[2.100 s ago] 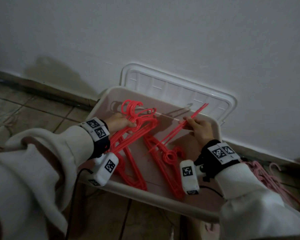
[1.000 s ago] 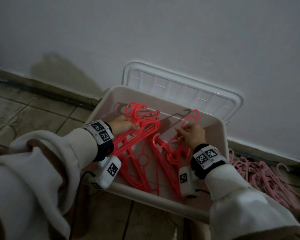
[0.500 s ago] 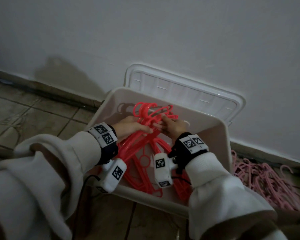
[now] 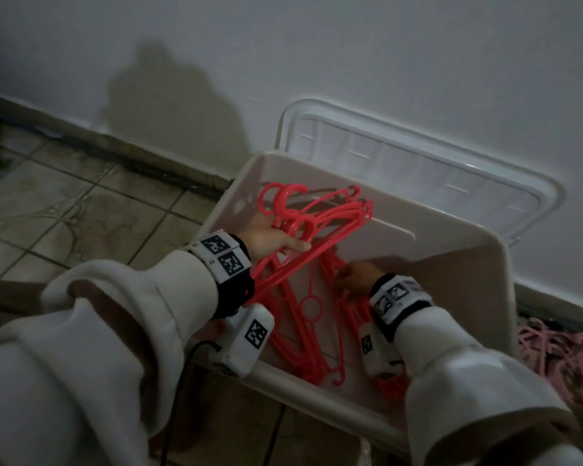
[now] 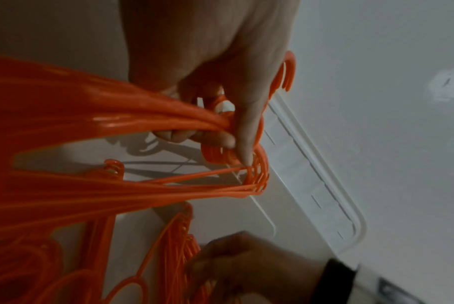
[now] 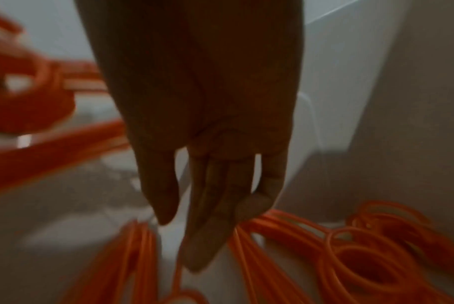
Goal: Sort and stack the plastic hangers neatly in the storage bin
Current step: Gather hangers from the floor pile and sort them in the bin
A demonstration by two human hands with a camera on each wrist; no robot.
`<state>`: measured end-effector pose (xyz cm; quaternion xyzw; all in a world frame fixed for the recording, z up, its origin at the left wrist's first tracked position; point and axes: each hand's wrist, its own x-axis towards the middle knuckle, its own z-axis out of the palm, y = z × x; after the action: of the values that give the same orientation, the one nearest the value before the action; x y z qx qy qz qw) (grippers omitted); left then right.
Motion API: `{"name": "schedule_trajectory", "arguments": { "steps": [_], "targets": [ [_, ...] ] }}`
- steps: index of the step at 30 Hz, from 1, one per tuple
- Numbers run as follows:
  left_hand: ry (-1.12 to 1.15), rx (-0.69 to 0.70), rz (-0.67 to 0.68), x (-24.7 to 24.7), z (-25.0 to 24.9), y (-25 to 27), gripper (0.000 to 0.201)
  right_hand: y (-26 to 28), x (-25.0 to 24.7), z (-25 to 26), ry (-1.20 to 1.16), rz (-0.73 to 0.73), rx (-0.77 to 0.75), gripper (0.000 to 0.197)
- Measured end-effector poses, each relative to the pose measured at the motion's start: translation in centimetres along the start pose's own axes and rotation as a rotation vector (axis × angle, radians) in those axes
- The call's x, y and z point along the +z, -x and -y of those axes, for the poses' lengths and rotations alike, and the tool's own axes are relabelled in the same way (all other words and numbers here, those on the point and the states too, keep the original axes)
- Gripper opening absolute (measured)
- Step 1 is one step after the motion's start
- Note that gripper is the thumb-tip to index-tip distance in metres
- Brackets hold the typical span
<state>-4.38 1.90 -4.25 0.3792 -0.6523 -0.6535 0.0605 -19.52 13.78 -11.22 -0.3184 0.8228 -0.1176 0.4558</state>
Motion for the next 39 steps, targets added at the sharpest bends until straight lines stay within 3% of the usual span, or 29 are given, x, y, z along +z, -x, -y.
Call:
{"name": "schedule_trajectory", "arguments": {
  "steps": [2,4,6,10,13,16,21,27,30,33,39],
  "targets": [
    [-0.012,0.007,-0.028,-0.7,0.5,-0.7,0.02,-1.9,2.0,-0.8,0.156,0.047,0.03,0.046],
    [-0.022,0.002,-0.03,-1.2,0.7,-1.1,0.022,-3.1,3.8,-1.0,0.147,0.06,0.068,0.053],
    [-0.02,-0.005,-0.01,-1.3,0.7,-1.3,0.023,-3.7,5.1,-0.7,0.08,0.058,0.075,0.049],
    [-0.022,-0.017,0.004,-1.1,0.9,-1.6,0.022,-3.6,5.6,0.2,0.207,0.138,0.0,0.024],
    [-0.039,-0.009,0.028,-1.0,1.0,-1.6,0.015,-3.0,4.9,0.4,0.295,0.059,-0.116,0.022],
    [-0.008,0.021,0.037,-1.1,0.6,-1.3,0.016,-1.2,3.6,0.7,0.219,-0.025,-0.184,0.021],
    [0.15,0.057,0.046,-1.3,0.1,-0.7,0.025,3.2,1.1,1.1,0.207,-0.122,-0.301,0.027],
    [0.23,0.088,0.083,-1.7,-1.1,-0.1,0.025,7.0,-1.5,0.9,0.313,-0.253,-0.23,0.028],
    [0.19,0.117,0.052,-1.8,-1.5,0.2,0.024,8.3,-2.7,0.9,0.158,-0.284,-0.213,0.029],
    [0.155,0.138,-0.015,-1.8,-1.7,0.3,0.017,9.2,-3.5,1.2,-0.144,-0.282,-0.151,0.021],
    [0.135,0.124,0.018,-1.2,-2.0,0.6,0.017,13.0,-4.6,2.0,-0.698,0.004,-0.029,0.028]
  ]
}}
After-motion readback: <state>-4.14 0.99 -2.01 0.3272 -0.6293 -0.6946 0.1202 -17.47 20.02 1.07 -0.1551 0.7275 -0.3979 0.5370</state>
